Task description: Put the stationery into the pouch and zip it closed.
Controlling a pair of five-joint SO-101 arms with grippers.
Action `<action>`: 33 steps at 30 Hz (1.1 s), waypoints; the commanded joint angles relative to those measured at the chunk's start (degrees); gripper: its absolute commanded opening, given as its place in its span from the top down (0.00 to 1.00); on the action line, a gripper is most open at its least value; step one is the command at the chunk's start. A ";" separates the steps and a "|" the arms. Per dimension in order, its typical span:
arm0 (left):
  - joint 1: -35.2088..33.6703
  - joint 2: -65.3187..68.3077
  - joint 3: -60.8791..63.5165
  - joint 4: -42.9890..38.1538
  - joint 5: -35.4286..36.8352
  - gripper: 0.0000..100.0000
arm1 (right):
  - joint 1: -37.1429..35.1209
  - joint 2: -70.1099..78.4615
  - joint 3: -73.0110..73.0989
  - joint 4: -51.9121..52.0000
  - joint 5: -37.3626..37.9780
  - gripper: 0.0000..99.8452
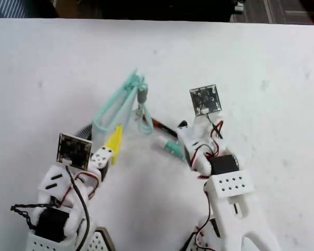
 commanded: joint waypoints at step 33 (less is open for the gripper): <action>-3.03 -0.04 -0.53 -1.32 1.32 0.85 | -0.48 -0.84 -0.18 -1.27 0.70 0.81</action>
